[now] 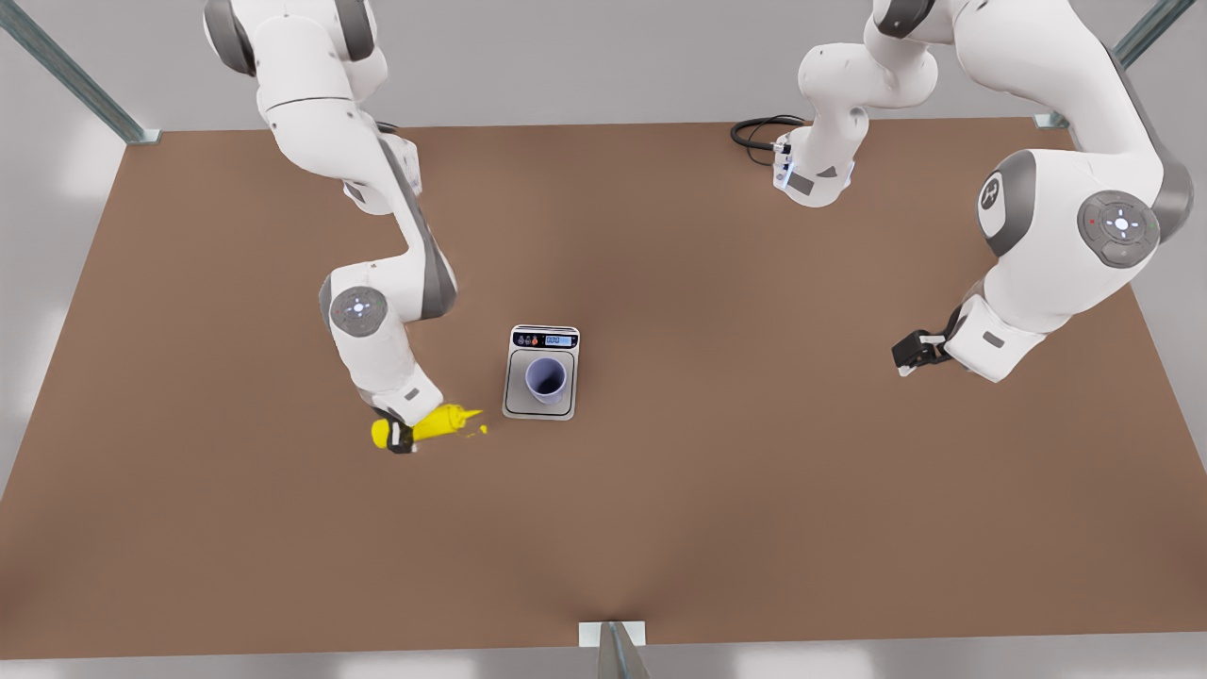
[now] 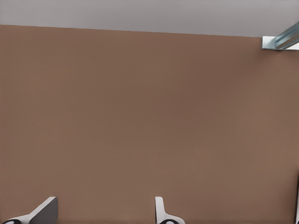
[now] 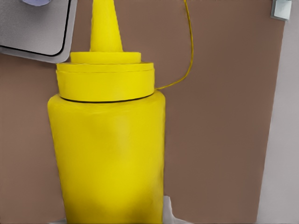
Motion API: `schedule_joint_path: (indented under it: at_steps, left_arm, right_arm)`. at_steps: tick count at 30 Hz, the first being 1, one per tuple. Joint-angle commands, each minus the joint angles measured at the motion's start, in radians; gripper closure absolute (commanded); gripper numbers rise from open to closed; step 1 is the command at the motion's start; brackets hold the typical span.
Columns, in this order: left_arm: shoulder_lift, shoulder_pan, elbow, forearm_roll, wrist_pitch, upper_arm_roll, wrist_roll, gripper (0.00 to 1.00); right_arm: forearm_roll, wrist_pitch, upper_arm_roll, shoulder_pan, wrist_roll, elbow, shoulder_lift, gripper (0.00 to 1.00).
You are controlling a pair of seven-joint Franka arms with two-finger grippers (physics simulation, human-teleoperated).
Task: Move cup to the weight, pick up sauce bottle, pour sauce
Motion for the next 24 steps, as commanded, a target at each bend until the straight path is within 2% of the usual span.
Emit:
schedule_joint_path:
  at_steps: [1, 2, 3, 5, 6, 8, 14, 20, 24]
  left_arm:
    - [0.0, 0.0, 0.0, 0.0, 0.0, 0.0, 0.0, 0.0]
    - [0.0, 0.0, 0.0, 0.002, 0.0, 0.0, 0.0, 0.0]
    - [0.0, 0.0, 0.0, 0.002, 0.0, 0.0, 0.0, 0.0]
    - [0.0, 0.0, 0.0, 0.002, 0.0, 0.0, 0.0, 0.0]
    - [0.0, 0.0, 0.0, 0.002, 0.0, 0.0, 0.0, 0.0]
    - [0.0, 0.0, 0.0, 0.002, 0.0, 0.0, 0.0, 0.0]
    - [0.0, 0.0, 0.0, 0.002, 0.0, 0.0, 0.0, 0.0]
    - [0.0, 0.0, 0.0, 0.002, 0.002, 0.0, 0.0, 0.0]
    - [0.0, 0.0, 0.0, 0.002, 0.002, 0.0, 0.0, 0.0]
  right_arm:
    - [0.012, 0.0, 0.0, -0.006, -0.01, -0.001, -0.001, 0.44]
    - [0.047, 0.002, 0.037, -0.063, -0.022, -0.009, -0.008, 0.44]
    - [0.094, 0.002, 0.151, -0.196, -0.065, -0.008, -0.007, 0.44]
    - [0.099, 0.0, 0.533, -0.606, -0.103, -0.004, 0.01, 0.44]
    - [0.108, -0.001, 0.587, -0.66, -0.105, -0.003, 0.015, 0.44]
    - [0.249, -0.167, 0.586, -0.7, -0.177, 0.087, 0.045, 0.44]
    - [0.846, -0.388, 0.583, -0.855, -0.781, 0.091, 0.137, 0.44]
    - [0.955, -0.679, 0.584, -1.039, -0.893, 0.204, 0.381, 0.44]
    - [0.96, -0.716, 0.581, -1.103, -1.031, 0.218, 0.437, 0.44]
